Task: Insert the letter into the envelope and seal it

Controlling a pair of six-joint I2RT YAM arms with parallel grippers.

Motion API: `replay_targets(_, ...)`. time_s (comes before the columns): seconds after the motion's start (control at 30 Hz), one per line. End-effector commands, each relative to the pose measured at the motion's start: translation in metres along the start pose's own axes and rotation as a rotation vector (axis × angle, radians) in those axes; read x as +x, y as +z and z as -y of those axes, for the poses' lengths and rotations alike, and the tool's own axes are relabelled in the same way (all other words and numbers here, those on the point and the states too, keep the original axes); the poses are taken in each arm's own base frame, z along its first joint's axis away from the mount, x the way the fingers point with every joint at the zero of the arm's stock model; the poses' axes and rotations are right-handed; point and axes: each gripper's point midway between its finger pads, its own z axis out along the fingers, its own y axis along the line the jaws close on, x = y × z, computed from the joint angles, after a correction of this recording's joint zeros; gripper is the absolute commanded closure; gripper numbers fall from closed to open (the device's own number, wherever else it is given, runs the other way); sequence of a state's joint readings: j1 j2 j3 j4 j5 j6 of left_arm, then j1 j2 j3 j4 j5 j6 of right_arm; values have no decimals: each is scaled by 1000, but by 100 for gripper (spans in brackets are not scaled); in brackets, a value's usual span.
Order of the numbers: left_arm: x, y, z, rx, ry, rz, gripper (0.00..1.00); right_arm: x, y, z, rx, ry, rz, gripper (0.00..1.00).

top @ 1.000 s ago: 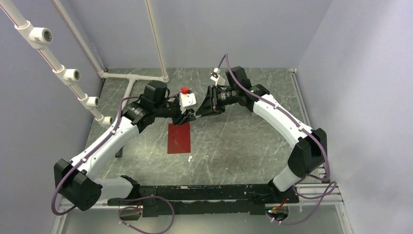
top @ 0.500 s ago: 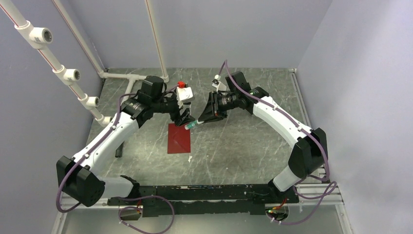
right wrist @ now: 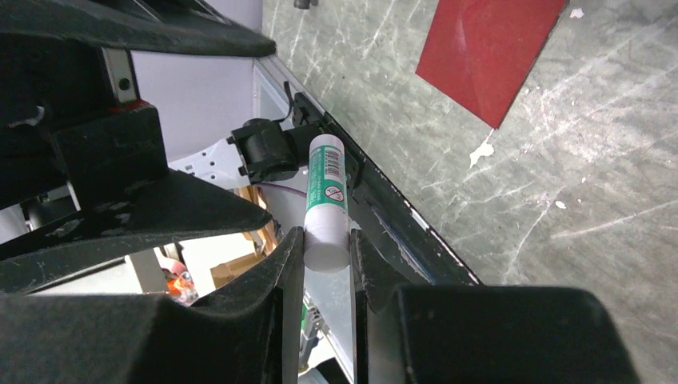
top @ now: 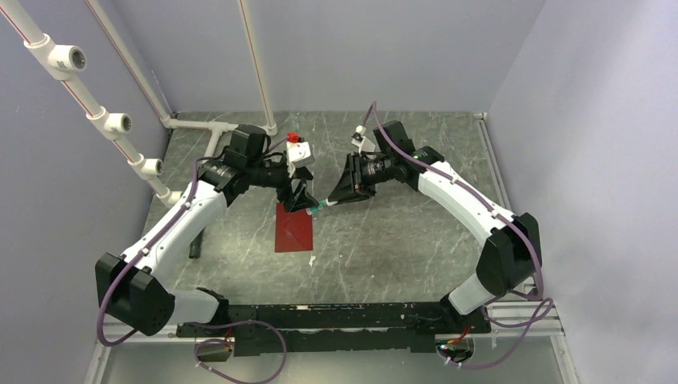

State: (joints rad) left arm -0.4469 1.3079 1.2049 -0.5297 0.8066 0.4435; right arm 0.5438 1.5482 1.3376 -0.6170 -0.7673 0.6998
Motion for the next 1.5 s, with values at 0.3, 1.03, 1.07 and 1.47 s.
replay_targets(0.3, 4, 8, 23, 143, -130, 21, 19, -12, -24, -44, -158, -81, 90, 100)
replay_targets(1.03, -20, 11, 17, 170, 30, 75, 98, 3, -11, -43, -130, -81, 25, 100)
replay_targets(1.07, -23, 11, 18, 174, 48, 79, 98, 6, -7, -42, -121, -83, 14, 100)
replay_targets(1.47, -72, 20, 41, 231, 270, 134, 98, 35, 16, -48, -177, -18, -94, 100)
